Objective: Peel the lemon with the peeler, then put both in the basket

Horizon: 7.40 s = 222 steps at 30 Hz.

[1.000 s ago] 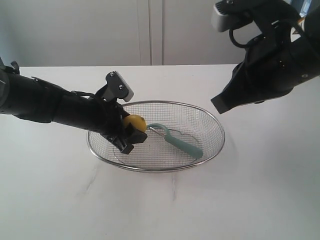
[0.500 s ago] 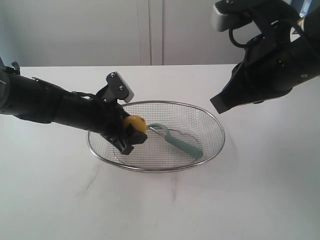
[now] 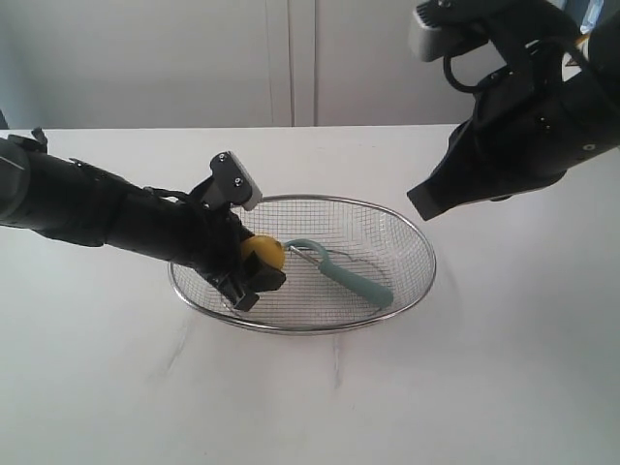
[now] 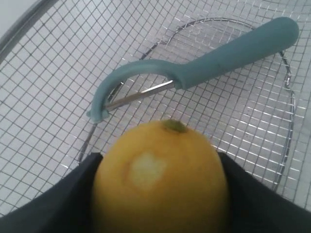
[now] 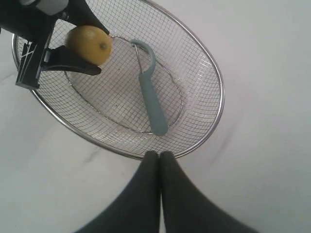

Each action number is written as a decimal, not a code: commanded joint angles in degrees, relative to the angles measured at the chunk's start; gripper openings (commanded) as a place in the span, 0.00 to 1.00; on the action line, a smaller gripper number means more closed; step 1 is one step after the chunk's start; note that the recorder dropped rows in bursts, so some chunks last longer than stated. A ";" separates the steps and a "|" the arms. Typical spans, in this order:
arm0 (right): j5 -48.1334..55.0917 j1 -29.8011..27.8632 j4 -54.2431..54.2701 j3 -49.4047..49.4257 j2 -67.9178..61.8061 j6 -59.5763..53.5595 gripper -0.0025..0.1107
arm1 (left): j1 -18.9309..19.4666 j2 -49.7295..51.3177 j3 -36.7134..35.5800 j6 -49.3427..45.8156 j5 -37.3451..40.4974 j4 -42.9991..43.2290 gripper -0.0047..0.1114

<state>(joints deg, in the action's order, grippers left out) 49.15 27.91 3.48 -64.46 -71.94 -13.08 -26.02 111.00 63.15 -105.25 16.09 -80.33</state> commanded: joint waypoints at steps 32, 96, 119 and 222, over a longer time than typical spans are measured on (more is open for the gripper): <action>0.27 0.00 -0.07 -0.10 0.41 0.27 0.02 | -0.40 -7.88 0.30 2.96 1.65 -0.30 0.71; 0.68 0.00 -0.07 -0.10 0.41 0.27 0.02 | -0.28 -91.68 -8.56 92.39 42.21 77.25 0.04; 0.55 0.00 -0.07 -0.10 0.41 0.27 0.02 | 6.68 -91.85 -56.08 107.07 -30.77 72.70 0.04; 0.55 0.00 -0.38 -0.10 5.62 0.37 0.02 | 23.55 -111.00 -63.15 112.81 -4.27 80.83 0.04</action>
<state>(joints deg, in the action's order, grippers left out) 50.00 27.91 3.53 -64.46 -69.84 -13.08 -2.65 0.25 0.24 7.32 11.67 0.42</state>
